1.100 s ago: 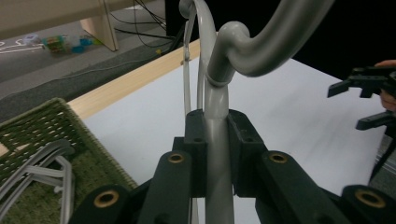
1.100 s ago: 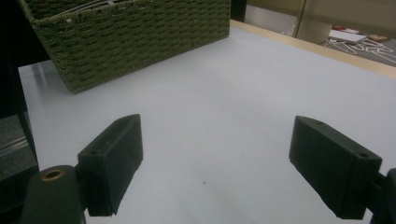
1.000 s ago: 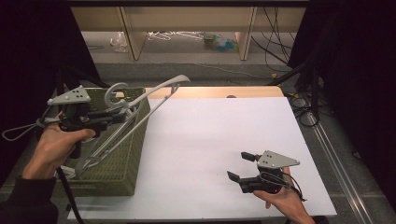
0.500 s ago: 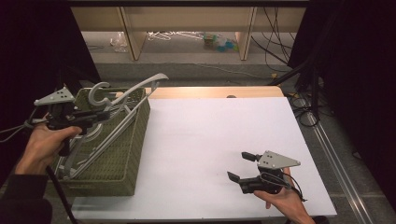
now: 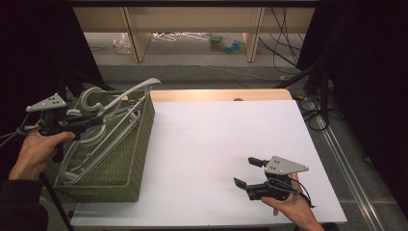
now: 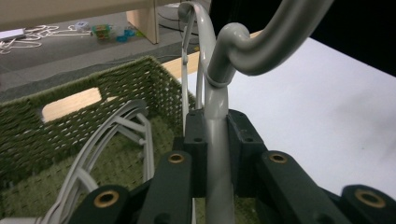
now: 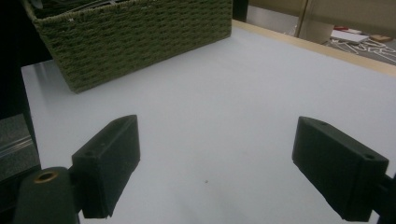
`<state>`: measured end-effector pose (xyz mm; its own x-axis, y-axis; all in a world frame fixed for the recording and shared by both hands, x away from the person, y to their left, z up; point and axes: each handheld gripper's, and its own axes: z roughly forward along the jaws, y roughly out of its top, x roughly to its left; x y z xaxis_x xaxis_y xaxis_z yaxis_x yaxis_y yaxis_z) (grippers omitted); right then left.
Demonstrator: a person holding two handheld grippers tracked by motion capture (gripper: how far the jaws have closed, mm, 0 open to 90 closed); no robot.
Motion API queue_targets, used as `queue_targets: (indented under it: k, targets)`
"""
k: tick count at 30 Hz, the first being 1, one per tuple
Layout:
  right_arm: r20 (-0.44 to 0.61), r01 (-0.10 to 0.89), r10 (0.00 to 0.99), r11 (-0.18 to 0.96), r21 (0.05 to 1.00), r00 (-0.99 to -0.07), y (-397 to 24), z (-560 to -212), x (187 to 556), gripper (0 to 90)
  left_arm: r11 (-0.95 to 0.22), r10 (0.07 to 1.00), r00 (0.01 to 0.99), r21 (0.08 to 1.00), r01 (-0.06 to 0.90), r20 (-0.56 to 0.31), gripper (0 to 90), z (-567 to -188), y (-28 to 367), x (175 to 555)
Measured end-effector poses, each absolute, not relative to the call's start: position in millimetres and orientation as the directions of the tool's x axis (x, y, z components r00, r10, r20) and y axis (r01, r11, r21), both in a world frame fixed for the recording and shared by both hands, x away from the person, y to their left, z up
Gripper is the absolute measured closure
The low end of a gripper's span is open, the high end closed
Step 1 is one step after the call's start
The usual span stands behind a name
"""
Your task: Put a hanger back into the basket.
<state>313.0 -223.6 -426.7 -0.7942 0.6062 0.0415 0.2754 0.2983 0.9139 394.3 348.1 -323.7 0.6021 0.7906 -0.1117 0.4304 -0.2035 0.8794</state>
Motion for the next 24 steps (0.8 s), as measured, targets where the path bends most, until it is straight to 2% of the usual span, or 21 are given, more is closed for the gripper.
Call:
queue_targets:
  k: [24]
  targets:
    - [0.038,0.288,0.609,0.318,0.903,-0.793,-223.4,-427.0,312.4,16.2,-0.164,0.83,0.534,0.842,0.513,-0.164,79.2,-354.5,388.7,394.1]
